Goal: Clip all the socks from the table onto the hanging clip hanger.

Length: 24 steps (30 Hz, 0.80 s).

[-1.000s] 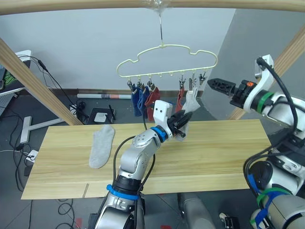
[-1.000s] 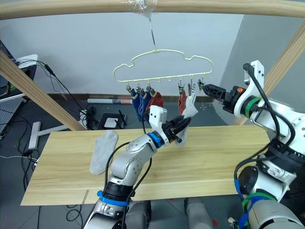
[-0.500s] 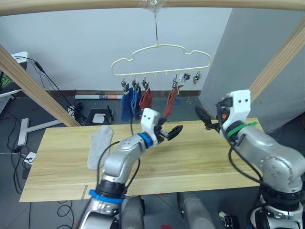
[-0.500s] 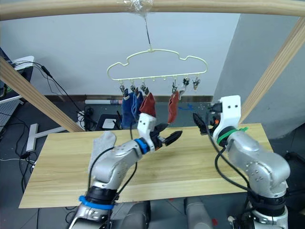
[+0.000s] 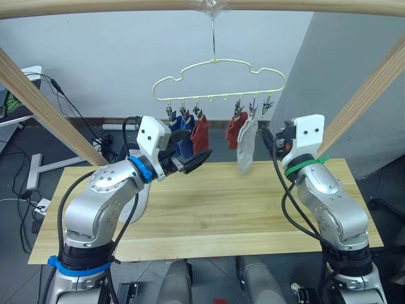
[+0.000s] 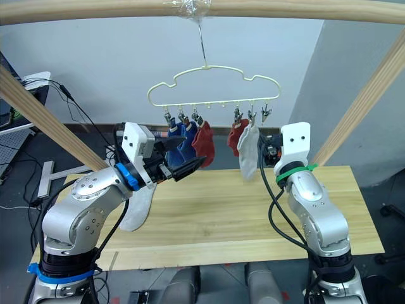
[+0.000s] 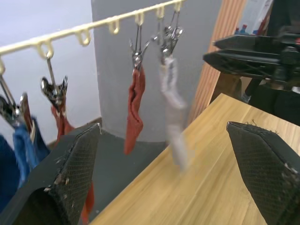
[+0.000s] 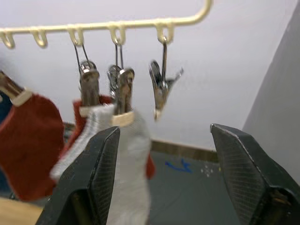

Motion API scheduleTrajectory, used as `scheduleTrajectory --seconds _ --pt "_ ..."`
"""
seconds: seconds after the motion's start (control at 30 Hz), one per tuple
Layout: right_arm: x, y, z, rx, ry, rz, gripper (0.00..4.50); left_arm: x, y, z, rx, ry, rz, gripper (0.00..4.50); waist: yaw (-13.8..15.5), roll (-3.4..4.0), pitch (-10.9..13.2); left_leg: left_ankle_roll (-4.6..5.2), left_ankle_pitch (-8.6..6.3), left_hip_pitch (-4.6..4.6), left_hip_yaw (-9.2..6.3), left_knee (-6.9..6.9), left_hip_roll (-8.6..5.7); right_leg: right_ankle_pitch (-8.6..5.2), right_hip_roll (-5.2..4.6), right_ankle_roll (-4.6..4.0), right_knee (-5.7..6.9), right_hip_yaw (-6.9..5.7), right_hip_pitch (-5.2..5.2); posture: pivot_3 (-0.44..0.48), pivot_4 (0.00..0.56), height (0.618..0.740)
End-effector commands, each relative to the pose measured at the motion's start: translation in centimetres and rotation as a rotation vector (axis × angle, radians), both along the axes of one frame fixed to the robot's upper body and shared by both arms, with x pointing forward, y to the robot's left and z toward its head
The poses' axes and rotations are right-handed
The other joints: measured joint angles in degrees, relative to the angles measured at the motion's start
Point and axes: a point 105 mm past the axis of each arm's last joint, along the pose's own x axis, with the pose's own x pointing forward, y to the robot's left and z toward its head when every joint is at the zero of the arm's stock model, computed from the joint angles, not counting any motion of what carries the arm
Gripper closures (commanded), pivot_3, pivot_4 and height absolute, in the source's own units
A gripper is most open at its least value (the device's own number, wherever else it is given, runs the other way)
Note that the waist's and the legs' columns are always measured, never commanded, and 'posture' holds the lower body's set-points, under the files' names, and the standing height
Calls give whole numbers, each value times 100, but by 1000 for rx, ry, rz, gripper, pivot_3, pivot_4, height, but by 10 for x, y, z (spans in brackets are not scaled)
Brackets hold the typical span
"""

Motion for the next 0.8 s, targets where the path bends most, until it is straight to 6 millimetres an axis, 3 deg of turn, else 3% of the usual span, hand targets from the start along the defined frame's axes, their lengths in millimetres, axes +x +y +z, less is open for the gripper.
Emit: scheduleTrajectory --seconds 0.03,0.27,0.4,0.77,0.8 --pt "0 2 13 -5 -70 3 1282 -7 -5 18 0 -93 -22 0 31 0 0 0 0 0 0 1 0 0 0 -1 0 0 0 51 259 740" --pt "12 3 18 9 -93 -38 1282 -3 -3 23 2 -124 9 0 56 0 0 0 0 0 0 0 0 1 0 -1 1 0 0 61 261 740" --pt "17 3 18 4 -93 -55 2198 -4 -5 25 2 -131 7 0 69 0 0 0 0 -1 0 0 0 2 0 -2 0 0 0 65 260 740" --pt "29 2 20 21 -96 -88 2198 -1 -3 29 2 -144 24 0 80 0 0 0 0 1 0 1 0 7 0 -7 5 0 1 75 258 740" --pt "30 2 20 22 -95 -92 2393 0 -3 29 2 -146 26 0 80 0 0 0 0 1 0 1 0 9 0 -10 6 0 0 75 258 740"
